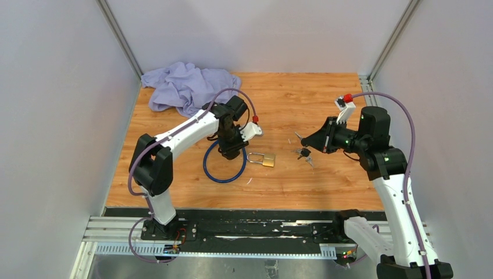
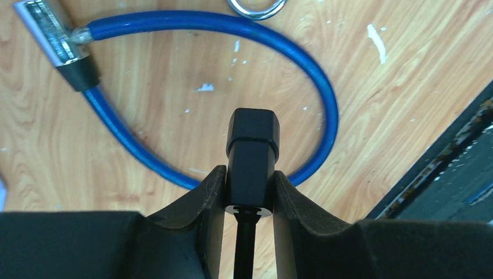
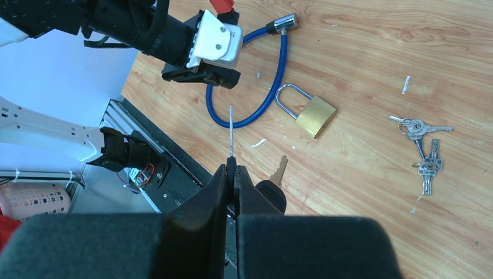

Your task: Unlock with the key

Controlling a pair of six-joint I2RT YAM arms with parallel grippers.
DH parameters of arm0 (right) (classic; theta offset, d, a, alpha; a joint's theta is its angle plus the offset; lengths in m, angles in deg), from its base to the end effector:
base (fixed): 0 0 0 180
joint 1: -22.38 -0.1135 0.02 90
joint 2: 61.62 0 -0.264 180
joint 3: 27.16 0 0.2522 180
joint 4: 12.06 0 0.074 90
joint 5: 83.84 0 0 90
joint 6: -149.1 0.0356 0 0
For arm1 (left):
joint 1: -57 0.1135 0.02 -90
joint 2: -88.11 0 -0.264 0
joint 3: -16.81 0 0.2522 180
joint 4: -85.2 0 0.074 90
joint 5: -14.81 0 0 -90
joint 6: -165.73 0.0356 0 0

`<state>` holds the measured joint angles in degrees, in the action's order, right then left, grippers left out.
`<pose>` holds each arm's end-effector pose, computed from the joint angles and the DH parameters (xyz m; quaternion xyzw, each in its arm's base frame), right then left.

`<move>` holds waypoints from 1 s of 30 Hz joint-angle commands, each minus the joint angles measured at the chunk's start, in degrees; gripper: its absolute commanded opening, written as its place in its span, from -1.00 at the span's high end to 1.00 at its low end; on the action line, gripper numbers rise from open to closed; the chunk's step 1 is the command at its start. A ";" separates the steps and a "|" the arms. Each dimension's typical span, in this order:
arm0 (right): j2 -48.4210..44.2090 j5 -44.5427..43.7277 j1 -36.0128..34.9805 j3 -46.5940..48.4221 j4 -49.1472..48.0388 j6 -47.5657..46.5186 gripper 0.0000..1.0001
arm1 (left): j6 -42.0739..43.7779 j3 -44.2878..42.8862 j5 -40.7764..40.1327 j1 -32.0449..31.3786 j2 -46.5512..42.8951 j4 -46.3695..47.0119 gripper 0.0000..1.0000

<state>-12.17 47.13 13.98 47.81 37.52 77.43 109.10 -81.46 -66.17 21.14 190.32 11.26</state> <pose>0.1629 0.0476 0.3816 -0.1217 0.7994 0.4035 0.4281 0.2807 -0.2098 0.2475 0.5700 0.8111 -0.0805 0.1035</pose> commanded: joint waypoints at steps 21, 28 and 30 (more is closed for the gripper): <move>0.96 -2.01 -7.92 0.07 -5.93 0.06 0.99 | -4.76 -7.64 32.88 3.31 -16.97 -0.37 1.00; 5.31 -5.02 -15.60 4.35 -6.11 -1.76 0.99 | -13.66 -11.50 51.47 20.48 -21.56 3.67 0.99; 6.12 -4.74 -16.63 5.43 -6.35 -2.49 0.99 | -20.57 -9.38 52.77 24.19 -22.47 9.45 0.99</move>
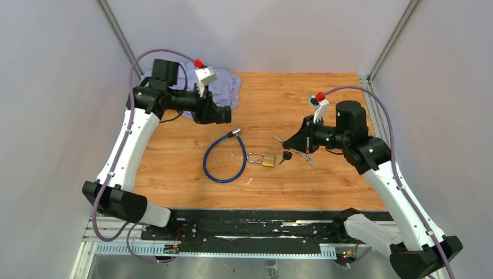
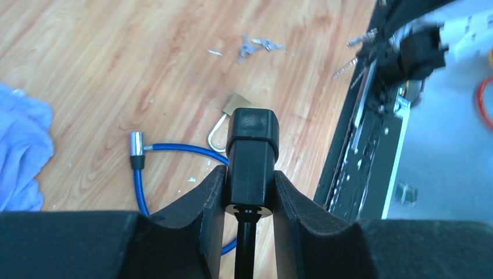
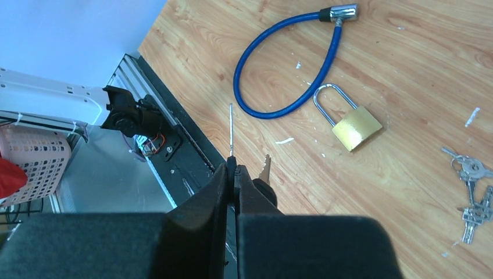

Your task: Unlock with the key

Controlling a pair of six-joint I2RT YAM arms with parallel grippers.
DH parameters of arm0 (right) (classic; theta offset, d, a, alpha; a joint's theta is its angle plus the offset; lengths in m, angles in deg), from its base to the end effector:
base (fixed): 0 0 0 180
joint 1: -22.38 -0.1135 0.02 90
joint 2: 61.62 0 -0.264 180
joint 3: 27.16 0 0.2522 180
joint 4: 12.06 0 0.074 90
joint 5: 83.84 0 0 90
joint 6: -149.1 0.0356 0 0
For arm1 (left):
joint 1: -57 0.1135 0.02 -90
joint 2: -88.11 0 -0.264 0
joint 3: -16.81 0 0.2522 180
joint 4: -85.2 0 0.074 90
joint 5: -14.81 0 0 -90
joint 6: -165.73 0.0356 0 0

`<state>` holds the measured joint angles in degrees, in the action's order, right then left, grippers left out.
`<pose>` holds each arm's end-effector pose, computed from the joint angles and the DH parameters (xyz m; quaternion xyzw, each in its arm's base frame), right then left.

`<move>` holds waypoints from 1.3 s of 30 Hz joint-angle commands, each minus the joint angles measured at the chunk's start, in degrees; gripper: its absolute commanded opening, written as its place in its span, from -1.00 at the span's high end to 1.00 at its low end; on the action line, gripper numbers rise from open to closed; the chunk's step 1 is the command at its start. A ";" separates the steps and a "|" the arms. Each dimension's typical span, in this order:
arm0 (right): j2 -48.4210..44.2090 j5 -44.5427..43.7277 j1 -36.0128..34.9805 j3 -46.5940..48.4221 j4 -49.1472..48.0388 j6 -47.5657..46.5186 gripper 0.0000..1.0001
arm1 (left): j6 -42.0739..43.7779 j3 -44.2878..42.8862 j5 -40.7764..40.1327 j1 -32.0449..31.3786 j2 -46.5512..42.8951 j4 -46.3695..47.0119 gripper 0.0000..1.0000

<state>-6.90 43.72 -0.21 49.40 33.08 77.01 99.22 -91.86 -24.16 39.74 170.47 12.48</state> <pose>0.1722 0.0951 0.3824 -0.2091 0.7830 0.4324 0.3952 0.2567 -0.1087 0.4171 0.4417 0.7299 -0.3812 0.3563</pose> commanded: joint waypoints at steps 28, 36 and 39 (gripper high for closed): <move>-1.91 13.83 -10.09 7.54 0.31 -10.09 0.99 | -58.04 23.71 38.73 -9.29 -19.86 67.75 0.99; 1.23 9.57 -13.46 14.10 6.57 -11.65 0.99 | -57.74 25.73 38.77 -7.94 -18.98 68.54 0.99; 1.76 7.55 -15.43 15.92 8.65 -13.01 0.99 | -58.10 26.30 38.76 -4.84 -17.55 68.54 0.99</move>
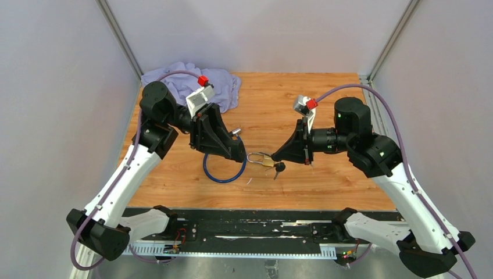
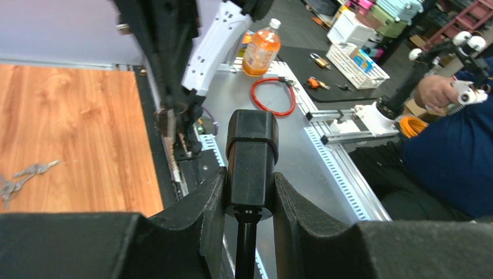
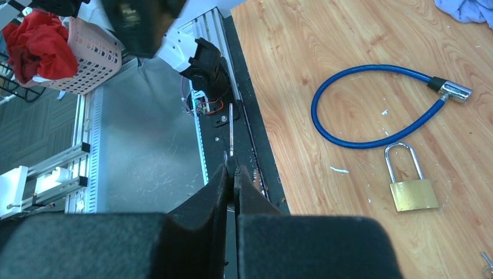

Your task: Unlock with the key

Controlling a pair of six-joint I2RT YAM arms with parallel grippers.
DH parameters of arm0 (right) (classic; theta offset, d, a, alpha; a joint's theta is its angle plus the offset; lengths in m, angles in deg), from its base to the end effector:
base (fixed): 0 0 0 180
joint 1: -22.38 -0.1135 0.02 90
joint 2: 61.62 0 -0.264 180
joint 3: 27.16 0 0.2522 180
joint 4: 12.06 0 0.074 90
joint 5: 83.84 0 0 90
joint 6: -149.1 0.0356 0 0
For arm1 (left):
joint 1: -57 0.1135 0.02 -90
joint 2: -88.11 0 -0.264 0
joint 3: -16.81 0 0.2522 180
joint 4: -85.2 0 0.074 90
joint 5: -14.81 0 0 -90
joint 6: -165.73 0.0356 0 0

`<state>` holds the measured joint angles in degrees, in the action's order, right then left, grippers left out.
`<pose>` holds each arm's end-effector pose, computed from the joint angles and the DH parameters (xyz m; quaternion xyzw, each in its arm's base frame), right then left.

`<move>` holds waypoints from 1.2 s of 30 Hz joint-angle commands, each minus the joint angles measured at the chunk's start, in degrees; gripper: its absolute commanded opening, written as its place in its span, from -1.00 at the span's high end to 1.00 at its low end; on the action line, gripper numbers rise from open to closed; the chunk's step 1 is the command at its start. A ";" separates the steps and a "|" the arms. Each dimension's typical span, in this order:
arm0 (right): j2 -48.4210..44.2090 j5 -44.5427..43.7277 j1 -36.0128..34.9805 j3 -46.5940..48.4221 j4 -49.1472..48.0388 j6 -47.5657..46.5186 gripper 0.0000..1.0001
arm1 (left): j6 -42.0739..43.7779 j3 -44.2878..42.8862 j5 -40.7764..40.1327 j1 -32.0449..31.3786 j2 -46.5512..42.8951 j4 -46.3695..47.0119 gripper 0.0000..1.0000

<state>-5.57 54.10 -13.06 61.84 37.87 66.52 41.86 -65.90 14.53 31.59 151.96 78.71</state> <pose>0.1295 0.1246 0.4411 -0.4123 0.6541 0.5026 0.3868 0.1787 -0.1243 0.4479 0.5153 0.4836 -0.6574 0.2614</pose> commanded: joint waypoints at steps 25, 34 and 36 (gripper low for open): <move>14.52 -9.19 -8.75 24.34 15.08 -5.00 0.99 | -0.06 5.32 -1.13 7.13 3.22 2.66 0.99; 15.52 -9.86 -9.55 25.51 16.05 -5.66 0.99 | -0.16 5.11 -2.09 7.04 3.23 2.58 0.99; 15.75 -10.07 -9.63 25.98 15.92 -5.66 0.99 | -0.19 5.27 -2.26 6.96 3.25 2.58 0.99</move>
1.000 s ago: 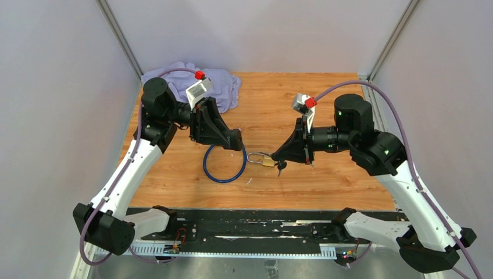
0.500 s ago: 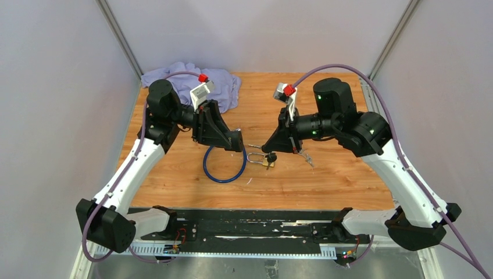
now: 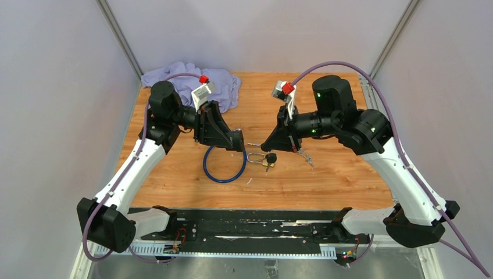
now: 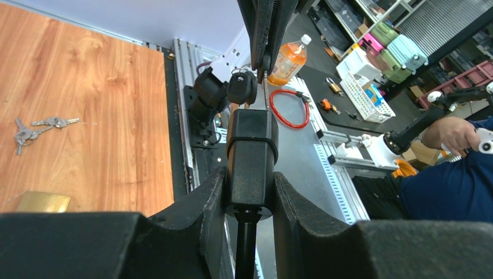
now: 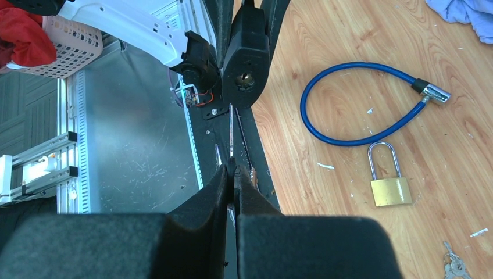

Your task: Unlock with the key

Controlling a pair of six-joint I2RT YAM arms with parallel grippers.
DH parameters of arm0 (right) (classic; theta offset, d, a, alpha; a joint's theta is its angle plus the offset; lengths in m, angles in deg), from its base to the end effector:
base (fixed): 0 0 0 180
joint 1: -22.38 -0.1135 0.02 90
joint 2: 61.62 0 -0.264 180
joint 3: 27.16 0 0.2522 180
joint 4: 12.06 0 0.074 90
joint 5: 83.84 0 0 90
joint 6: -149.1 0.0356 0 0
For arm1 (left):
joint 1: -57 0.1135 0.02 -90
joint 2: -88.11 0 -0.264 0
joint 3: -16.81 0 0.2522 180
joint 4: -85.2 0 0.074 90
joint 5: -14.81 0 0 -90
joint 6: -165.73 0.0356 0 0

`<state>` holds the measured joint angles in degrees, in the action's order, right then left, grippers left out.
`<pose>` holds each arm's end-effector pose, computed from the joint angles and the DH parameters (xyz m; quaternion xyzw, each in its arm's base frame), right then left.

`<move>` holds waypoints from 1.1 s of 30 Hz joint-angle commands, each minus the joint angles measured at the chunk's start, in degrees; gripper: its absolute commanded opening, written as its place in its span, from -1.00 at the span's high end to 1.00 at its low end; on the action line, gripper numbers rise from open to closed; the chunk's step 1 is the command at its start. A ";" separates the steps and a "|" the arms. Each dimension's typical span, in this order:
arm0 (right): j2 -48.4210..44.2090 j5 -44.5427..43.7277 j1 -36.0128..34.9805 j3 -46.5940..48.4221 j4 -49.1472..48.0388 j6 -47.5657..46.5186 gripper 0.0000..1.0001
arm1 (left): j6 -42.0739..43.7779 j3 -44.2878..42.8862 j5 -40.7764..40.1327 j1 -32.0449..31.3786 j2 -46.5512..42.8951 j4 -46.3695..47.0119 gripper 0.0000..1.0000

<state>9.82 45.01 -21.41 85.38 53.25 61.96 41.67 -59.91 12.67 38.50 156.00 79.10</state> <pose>0.1425 0.1675 0.4878 -0.4461 0.6787 0.4592 0.3598 0.2211 -0.1115 0.4004 0.4302 0.5604 -0.6600 0.2554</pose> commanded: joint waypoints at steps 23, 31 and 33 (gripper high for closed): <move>2.75 -2.87 -1.85 2.58 -0.45 -1.77 0.99 | -0.31 0.60 -0.75 -2.06 -1.01 2.18 0.99; 2.26 -2.82 -1.85 2.80 0.47 -2.28 0.99 | -0.04 0.74 -1.29 -2.97 -0.34 2.18 0.99; 2.84 -2.52 -1.86 3.07 1.02 -2.31 0.99 | 0.04 0.57 -1.28 -3.22 -0.21 2.18 0.99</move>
<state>12.97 42.36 -22.55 86.71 53.21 60.71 41.67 -58.53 11.20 36.14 156.00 79.08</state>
